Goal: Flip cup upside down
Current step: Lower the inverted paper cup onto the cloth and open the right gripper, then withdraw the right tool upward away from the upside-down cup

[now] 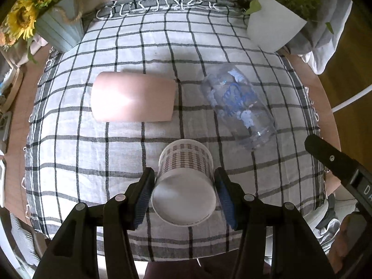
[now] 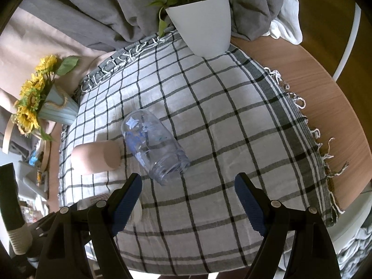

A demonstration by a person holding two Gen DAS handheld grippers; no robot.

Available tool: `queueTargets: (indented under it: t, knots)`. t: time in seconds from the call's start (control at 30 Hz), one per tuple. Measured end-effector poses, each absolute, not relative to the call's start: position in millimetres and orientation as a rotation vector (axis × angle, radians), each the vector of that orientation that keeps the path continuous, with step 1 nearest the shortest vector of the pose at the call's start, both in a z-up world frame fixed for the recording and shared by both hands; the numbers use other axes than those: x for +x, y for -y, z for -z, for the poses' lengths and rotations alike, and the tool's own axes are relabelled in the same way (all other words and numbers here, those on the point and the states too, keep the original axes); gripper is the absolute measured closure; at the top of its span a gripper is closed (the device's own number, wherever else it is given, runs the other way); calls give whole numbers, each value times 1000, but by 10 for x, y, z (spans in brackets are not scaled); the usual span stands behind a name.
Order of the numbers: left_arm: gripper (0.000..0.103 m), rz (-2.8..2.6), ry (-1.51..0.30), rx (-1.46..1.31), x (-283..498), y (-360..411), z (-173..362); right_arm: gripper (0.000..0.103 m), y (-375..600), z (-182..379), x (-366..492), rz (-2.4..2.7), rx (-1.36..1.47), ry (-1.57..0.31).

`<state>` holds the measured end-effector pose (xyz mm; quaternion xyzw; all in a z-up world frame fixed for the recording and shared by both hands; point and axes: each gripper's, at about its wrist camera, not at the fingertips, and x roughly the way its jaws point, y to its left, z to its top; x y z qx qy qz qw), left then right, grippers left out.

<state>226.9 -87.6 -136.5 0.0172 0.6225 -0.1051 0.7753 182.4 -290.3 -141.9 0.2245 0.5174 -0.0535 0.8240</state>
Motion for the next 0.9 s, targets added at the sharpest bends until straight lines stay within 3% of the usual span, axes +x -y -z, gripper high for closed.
queueTargets:
  t: [0.7,0.87,0.9]
  knots:
    - [50,226,-1342,80,2516,1067,1475,21,3056,1436,1799,165,498,-1093]
    - [43,214,-1344,71,2497,1052,1513,21,3051,1432,1804,159,489,-1098]
    - [38,213,-1335,67,2486,1046,1506,21,3048,1429,1803,156,486,-1100]
